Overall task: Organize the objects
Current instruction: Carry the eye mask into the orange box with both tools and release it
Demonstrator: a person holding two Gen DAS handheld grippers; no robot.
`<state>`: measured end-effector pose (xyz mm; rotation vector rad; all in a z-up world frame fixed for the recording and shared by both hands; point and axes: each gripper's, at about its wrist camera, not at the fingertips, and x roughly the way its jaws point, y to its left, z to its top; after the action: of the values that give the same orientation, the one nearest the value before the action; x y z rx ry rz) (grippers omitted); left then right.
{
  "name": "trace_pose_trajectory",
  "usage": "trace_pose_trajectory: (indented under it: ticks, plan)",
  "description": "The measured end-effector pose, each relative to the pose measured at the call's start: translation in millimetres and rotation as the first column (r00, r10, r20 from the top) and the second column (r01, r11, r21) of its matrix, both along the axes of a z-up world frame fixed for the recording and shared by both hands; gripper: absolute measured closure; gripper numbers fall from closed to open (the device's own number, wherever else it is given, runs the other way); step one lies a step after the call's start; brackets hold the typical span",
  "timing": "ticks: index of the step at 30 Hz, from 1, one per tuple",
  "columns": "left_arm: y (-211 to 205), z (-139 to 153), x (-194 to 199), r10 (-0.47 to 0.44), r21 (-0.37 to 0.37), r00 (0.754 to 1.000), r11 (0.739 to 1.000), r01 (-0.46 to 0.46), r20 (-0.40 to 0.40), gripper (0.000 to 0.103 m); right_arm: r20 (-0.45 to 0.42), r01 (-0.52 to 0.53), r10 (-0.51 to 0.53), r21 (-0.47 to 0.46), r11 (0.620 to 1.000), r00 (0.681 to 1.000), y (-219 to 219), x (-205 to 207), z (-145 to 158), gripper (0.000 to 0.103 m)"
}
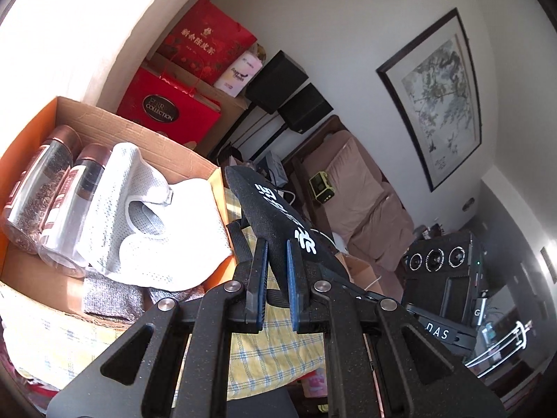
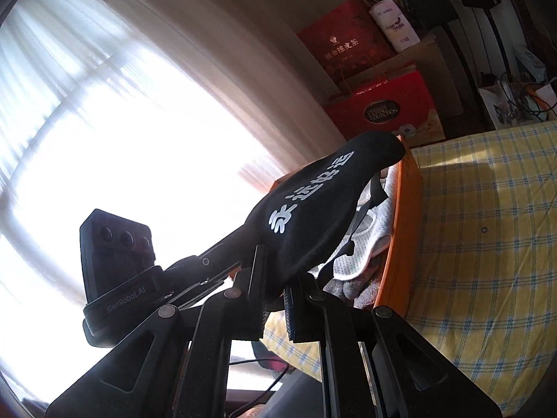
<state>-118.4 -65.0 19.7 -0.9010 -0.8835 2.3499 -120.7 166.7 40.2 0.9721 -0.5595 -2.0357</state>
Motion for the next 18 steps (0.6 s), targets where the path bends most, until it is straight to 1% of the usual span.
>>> trace_pose_trajectory:
  ticks: [3, 8, 14, 18]
  plan:
    - [-13.5, -4.1, -7.2, 0.026, -0.008, 1.000, 1.000, -0.026, 0.007, 0.094, 0.007, -0.022, 0.021, 0.011, 1.000, 1.000, -16.0, -12.5, -2.2, 0.096]
    - [-26.8, -11.1, -20.0, 0.065, -0.050, 0.998, 0.997, -0.064, 0.015, 0.094, 0.004, -0.046, 0.045, 0.042, 0.998, 0.999, -35.6, -28.0, -8.5, 0.096]
    - [-32.0, -30.1, -39.3, 0.085, -0.079, 0.995, 0.994, -0.080, 0.060, 0.094, 0.051, -0.055, 0.052, 0.049, 0.997, 0.997, -45.9, -51.2, -32.2, 0.096]
    - [-35.8, -46.1, -51.7, 0.083, -0.076, 0.991, 0.994, -0.076, 0.101, 0.094, 0.066, -0.055, 0.050, 0.070, 0.996, 0.997, -49.4, -58.6, -46.4, 0.096]
